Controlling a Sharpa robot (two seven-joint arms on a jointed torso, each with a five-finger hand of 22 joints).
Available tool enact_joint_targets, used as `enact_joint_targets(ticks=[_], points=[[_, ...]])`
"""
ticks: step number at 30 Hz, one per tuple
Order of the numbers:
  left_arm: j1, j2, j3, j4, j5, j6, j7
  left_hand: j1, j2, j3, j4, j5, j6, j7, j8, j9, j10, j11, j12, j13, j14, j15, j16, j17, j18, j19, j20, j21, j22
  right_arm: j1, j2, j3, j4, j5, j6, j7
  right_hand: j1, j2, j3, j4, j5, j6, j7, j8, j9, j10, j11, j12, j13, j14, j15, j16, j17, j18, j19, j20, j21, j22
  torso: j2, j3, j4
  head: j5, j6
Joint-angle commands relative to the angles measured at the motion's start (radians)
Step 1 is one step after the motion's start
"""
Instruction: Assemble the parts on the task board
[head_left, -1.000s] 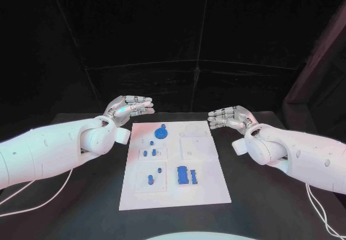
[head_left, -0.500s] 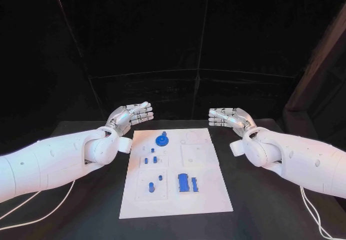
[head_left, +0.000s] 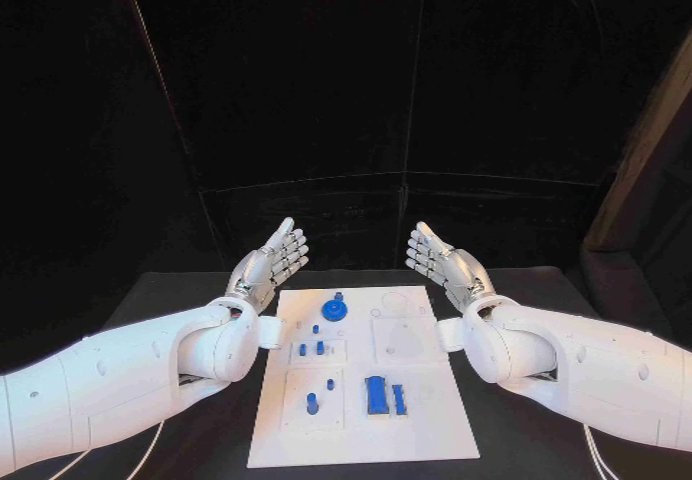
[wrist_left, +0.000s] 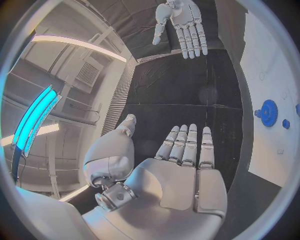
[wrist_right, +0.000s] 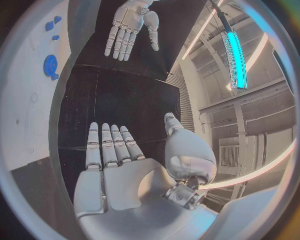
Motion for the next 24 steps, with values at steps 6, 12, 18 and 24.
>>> enact_joint_targets(ticks=[6, 12, 18, 24], points=[[-0.037, -0.001, 0.045, 0.079, -0.072, -0.288, -0.005, -0.22, 0.002, -0.058, 0.001, -0.008, -0.172, -0.035, -0.008, -0.002, -0.182, -0.018, -0.007, -0.003, -0.167, -0.012, -0.08, -0.005, -0.082, -0.138, -0.103, -0.02, -0.091, -0.007, -0.012, 0.006, 0.047, 0.099, -0.167, 0.077, -0.224, 0.001, -0.062, 0.001, -0.09, -0.173, -0.025, -0.008, -0.003, -0.192, -0.008, -0.007, -0.003, -0.2, -0.002, -0.013, -0.002, -0.1, -0.172, -0.051, -0.115, -0.079, -0.002, 0.0018, 0.0043, 0.0, 0.001], [-0.045, -0.001, 0.055, 0.094, -0.078, -0.317, -0.006, -0.284, 0.002, -0.134, 0.001, -0.008, -0.223, -0.035, -0.008, -0.002, -0.234, -0.018, -0.007, -0.003, -0.215, -0.012, -0.08, -0.005, -0.082, -0.177, -0.103, -0.02, -0.091, -0.007, -0.012, 0.006, 0.047, 0.099, -0.167, 0.077, -0.289, 0.001, -0.062, 0.001, -0.09, -0.223, -0.025, -0.008, -0.003, -0.249, -0.008, -0.007, -0.003, -0.259, -0.002, -0.013, -0.002, -0.1, -0.222, -0.051, -0.115, -0.079, -0.002, 0.0018, 0.0043, 0.0, 0.001], [-0.045, -0.001, 0.055, 0.094, -0.078, -0.317, -0.006, -0.335, 0.002, -0.134, 0.001, -0.008, -0.263, -0.035, -0.008, -0.002, -0.277, -0.018, -0.007, -0.003, -0.254, -0.012, -0.08, -0.005, -0.082, -0.211, -0.103, -0.02, -0.091, -0.007, -0.012, 0.006, 0.047, 0.099, -0.167, 0.077, -0.342, 0.001, -0.062, 0.001, -0.09, -0.264, -0.025, -0.008, -0.003, -0.295, -0.008, -0.007, -0.003, -0.306, -0.002, -0.013, -0.002, -0.1, -0.263, -0.051, -0.115, -0.079, -0.002, 0.0018, 0.0043, 0.0, 0.001], [-0.045, -0.001, 0.055, 0.094, -0.078, -0.317, -0.006, -0.373, 0.002, -0.134, 0.001, -0.008, -0.294, -0.035, -0.008, -0.002, -0.31, -0.018, -0.007, -0.003, -0.284, -0.012, -0.08, -0.005, -0.082, -0.234, -0.103, -0.02, -0.091, -0.007, -0.012, 0.006, 0.047, 0.099, -0.167, 0.077, -0.381, 0.001, -0.062, 0.001, -0.09, -0.295, -0.025, -0.008, -0.003, -0.328, -0.008, -0.007, -0.003, -0.341, -0.002, -0.013, -0.002, -0.1, -0.292, -0.051, -0.115, -0.079, -0.002, 0.0018, 0.0043, 0.0, 0.001]])
